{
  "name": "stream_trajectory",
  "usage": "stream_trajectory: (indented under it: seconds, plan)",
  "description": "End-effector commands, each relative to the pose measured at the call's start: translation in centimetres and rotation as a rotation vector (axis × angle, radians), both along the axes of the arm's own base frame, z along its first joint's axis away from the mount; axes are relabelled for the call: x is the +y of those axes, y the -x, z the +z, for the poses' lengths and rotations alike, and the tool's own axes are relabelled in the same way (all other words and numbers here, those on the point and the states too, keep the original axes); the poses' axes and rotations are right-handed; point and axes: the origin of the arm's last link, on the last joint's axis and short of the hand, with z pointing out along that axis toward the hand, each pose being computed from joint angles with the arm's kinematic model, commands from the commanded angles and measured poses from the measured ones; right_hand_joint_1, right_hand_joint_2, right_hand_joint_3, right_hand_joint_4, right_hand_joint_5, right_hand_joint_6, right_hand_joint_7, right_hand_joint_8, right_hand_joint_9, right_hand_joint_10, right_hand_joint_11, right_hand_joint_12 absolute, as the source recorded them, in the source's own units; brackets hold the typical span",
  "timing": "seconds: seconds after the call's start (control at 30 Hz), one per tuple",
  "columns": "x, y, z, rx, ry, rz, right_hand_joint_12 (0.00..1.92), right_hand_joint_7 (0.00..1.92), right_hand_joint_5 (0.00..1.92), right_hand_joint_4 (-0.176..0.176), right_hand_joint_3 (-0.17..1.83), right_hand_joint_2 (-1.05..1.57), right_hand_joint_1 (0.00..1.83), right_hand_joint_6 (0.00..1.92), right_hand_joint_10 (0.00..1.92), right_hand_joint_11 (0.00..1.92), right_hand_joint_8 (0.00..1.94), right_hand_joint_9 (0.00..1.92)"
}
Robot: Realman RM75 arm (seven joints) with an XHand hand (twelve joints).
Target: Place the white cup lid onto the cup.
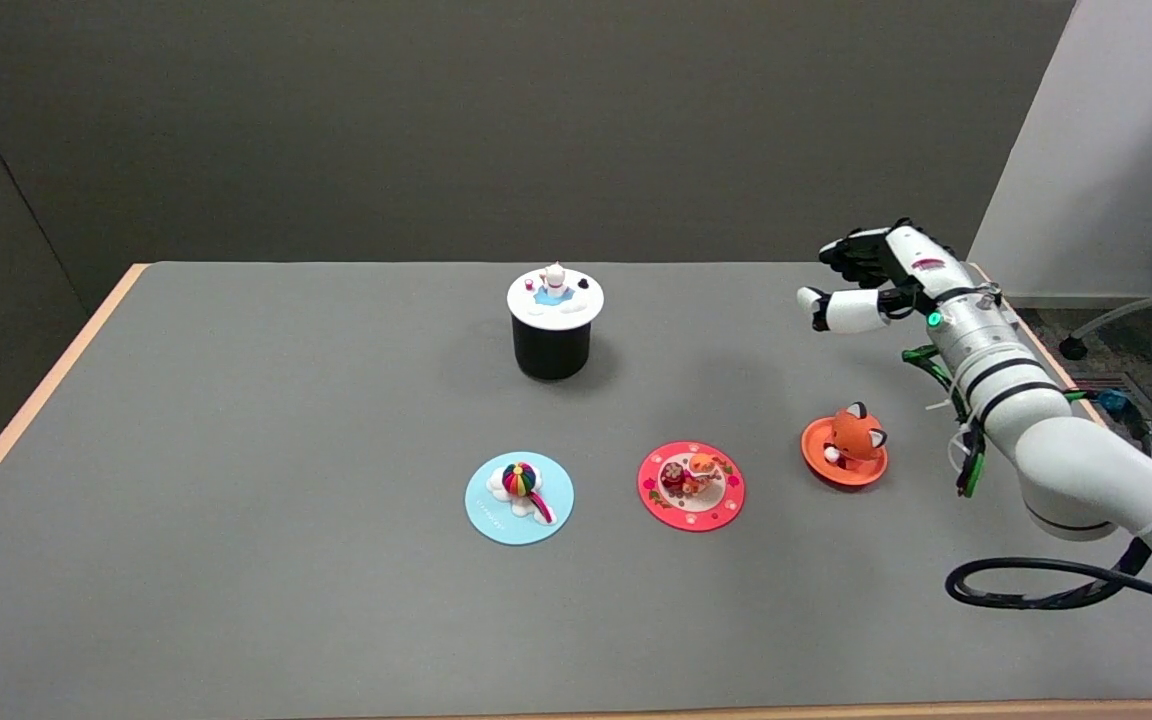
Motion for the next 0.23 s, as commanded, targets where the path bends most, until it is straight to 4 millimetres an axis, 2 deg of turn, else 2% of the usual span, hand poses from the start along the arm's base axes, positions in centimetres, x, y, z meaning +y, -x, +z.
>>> stream_trajectory:
  seconds: [0.03, 0.23]
  plan:
    - [1.08, 0.77, 0.62, 0.01, 0.042, -0.015, 0.8, 0.72, 0.72, -0.046, 0.94, 0.46, 0.78, 0.23, 0.22, 0.51, 0.19, 0.72]
    - [1.52, 1.43, 0.88, 0.018, 0.068, -0.024, 0.78, 0.72, 0.72, -0.044, 0.93, 0.46, 0.77, 0.23, 0.22, 0.5, 0.2, 0.71]
